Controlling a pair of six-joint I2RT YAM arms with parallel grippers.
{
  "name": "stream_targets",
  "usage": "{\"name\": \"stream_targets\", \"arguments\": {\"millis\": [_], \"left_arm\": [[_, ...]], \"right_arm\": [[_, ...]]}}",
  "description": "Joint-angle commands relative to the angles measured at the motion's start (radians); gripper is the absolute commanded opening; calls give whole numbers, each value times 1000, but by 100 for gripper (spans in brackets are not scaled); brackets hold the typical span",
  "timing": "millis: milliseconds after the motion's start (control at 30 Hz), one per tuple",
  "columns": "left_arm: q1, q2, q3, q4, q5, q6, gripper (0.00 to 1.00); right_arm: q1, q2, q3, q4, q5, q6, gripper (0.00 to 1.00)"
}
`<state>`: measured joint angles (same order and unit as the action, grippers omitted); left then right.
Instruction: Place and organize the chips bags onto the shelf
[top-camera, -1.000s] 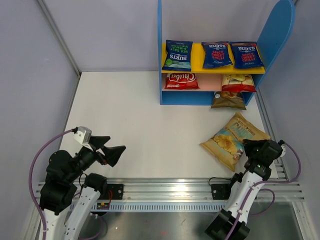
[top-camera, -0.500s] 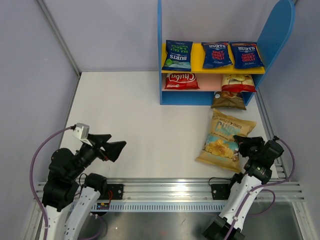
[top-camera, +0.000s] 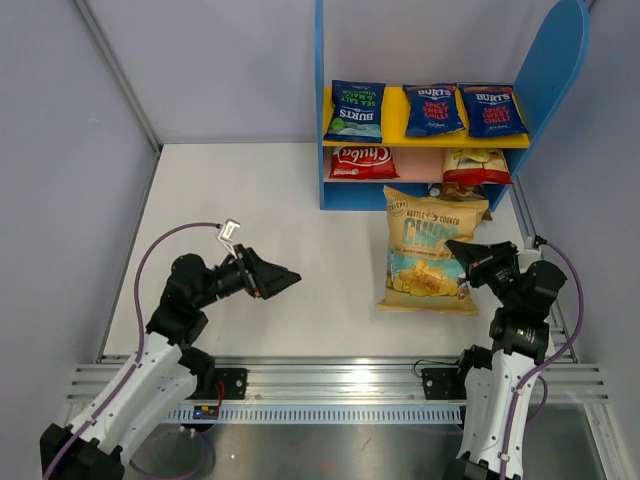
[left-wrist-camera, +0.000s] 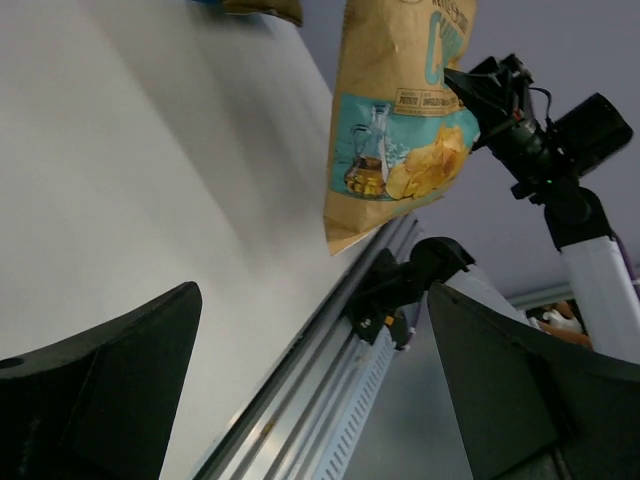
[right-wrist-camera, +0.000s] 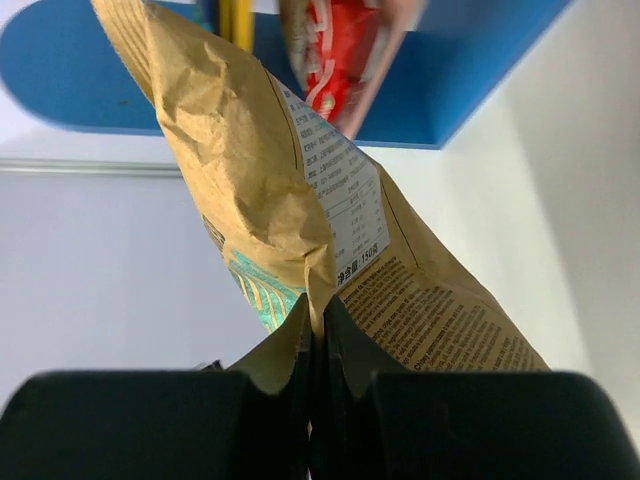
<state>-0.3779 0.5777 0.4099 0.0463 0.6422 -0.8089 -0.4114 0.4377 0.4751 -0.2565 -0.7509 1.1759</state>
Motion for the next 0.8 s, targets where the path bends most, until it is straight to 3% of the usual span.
{"name": "stream_targets", "arguments": {"millis": [0, 167, 400, 500, 600, 767], "left_arm": [[-128, 48, 10, 441, -8, -105, 99], [-350, 151, 52, 521, -166, -30, 99], [-530, 278, -8, 773, -508, -33, 99], [-582, 371, -14, 973, -599, -36, 99], [-643, 491, 7, 1142, -639, -20, 99], [-749, 665, 136, 1294, -707, 77, 99]], "right_arm": [[32, -10, 95, 154, -16, 160, 0], [48, -2, 106, 246, -16, 284, 0], [88, -1, 141, 310, 80, 502, 0], [98, -4, 184, 321, 126, 569, 0], [114, -30, 246, 229, 211, 596, 0], [117, -28, 302, 192, 263, 668, 0]]}}
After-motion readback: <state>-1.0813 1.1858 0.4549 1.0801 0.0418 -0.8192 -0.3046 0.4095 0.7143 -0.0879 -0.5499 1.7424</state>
